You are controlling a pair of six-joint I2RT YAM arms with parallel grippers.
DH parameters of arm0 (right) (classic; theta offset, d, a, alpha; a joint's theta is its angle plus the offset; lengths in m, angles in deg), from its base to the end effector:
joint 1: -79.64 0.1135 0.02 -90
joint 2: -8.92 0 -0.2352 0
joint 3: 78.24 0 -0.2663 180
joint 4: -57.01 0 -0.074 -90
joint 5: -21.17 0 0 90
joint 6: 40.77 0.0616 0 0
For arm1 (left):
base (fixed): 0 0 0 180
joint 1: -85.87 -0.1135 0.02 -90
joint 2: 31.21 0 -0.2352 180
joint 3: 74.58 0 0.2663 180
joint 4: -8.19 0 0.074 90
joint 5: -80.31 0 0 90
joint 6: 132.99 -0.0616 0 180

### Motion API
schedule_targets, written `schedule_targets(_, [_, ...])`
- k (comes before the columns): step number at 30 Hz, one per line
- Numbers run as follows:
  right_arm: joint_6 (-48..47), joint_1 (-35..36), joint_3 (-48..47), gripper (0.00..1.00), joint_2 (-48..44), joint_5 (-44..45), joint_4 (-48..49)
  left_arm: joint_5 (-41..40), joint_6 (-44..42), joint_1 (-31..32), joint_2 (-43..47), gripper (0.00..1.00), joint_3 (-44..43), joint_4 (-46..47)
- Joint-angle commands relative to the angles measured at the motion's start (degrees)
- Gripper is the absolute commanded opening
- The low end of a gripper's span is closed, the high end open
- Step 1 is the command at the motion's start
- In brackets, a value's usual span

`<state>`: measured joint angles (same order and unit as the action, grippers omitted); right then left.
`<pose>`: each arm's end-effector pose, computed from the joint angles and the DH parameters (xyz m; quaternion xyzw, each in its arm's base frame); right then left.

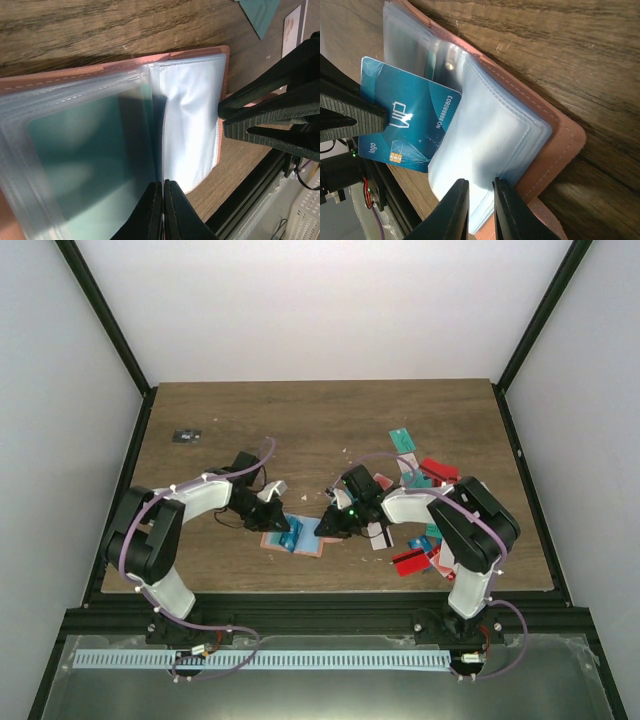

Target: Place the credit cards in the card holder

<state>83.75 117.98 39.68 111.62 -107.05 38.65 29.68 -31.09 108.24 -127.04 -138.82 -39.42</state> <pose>0.2406 0.2389 0.0647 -0.1178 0.9071 0.4039 0.0160 0.2566 -0.1478 0.0885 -0.1171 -0.9306 0.3466 0.0141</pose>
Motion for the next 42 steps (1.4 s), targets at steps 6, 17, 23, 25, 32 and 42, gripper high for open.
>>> schedule_targets(6, [-2.32,0.59,-1.80,0.17,2.90,1.53,-1.95,3.54,-2.32,-0.03,-2.66,0.04,-1.21,2.89])
schedule_targets(17, [-5.40,0.59,-2.89,0.16,-0.11,4.98,-9.16,-2.62,-1.61,-0.40,-2.09,0.04,-4.08,-0.40])
schedule_targets(23, [-5.39,0.61,-2.07,0.16,-2.45,4.29,-10.65,-3.66,-2.24,-0.64,-0.53,0.04,-4.75,-3.63])
schedule_targets(25, [-5.46,0.60,-2.05,0.16,-2.39,3.91,-10.58,-4.00,-2.93,-0.58,-1.49,0.04,-4.65,-4.29])
schedule_targets(32, [-5.69,0.59,-2.15,0.15,-0.41,3.24,-9.91,-1.43,-5.13,-0.59,-4.02,0.04,-4.67,-4.10])
schedule_targets(42, [-6.08,0.59,-3.31,0.14,2.30,3.56,-10.10,2.04,-4.27,-0.52,-6.45,0.04,-4.34,-0.45])
